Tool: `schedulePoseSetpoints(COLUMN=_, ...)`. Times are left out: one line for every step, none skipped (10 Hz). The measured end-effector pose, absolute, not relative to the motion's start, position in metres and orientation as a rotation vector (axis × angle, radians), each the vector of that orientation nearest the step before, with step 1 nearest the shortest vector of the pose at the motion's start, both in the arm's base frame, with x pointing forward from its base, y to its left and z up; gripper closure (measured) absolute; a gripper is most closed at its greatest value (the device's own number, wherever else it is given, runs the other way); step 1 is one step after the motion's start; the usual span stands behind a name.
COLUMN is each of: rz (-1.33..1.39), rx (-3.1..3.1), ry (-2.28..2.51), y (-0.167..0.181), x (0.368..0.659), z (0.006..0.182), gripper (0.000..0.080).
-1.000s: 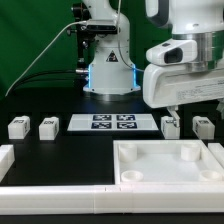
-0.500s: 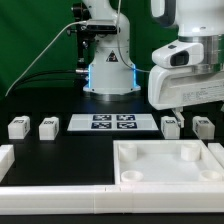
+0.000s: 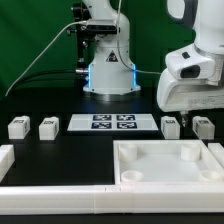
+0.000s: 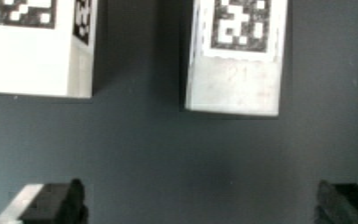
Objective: Assemble one leg
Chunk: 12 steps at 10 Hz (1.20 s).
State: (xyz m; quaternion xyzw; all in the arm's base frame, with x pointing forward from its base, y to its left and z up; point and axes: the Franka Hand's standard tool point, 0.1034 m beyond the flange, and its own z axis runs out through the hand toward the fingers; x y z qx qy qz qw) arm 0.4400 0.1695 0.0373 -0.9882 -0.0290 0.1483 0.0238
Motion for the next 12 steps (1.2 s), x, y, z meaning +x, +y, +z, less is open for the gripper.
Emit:
schedulePoseSetpoints(rz=0.459, rx=-3.055, ry=-0.085, y=0.172, x=0.439, z=0.037, gripper=0.015)
schedulePoseSetpoints(rz=0.453, rx=-3.055, ry=-0.088, y=0.172, x=0.439, z=0.037, gripper=0.015)
schedulePoseSetpoints(rz=0.483, rx=-3.054, ry=-0.092, y=0.171, x=0.437, z=0.037, gripper=0.015)
schedulePoseSetpoints(rz=0.525, rx=-3.051, ry=-0.092, y=0.17, x=0.437, z=0.037, gripper=0.015)
schedulePoseSetpoints(rz=0.518, rx=-3.051, ry=-0.092, y=0.171, x=0.438, z=0.037, gripper=0.015)
schedulePoseSetpoints(rz=0.658, rx=-3.041, ry=-0.099, y=0.169, x=0.428, z=0.037, gripper=0.015)
schedulePoseSetpoints(rz=0.83, rx=-3.015, ry=-0.101, y=0.172, x=0.424, z=0.035, gripper=0.015)
schedulePoseSetpoints(rz=0.891, rx=-3.004, ry=-0.088, y=0.178, x=0.429, z=0.032, gripper=0.015)
schedulePoseSetpoints(rz=0.886, rx=-3.006, ry=-0.081, y=0.181, x=0.431, z=0.031, gripper=0.015)
schedulePoseSetpoints(rz=0.888, rx=-3.007, ry=-0.083, y=0.181, x=0.43, z=0.031, gripper=0.015)
schedulePoseSetpoints(rz=0.89, rx=-3.007, ry=-0.083, y=0.181, x=0.429, z=0.031, gripper=0.015)
schedulePoseSetpoints(rz=0.895, rx=-3.005, ry=-0.084, y=0.181, x=0.428, z=0.028, gripper=0.015)
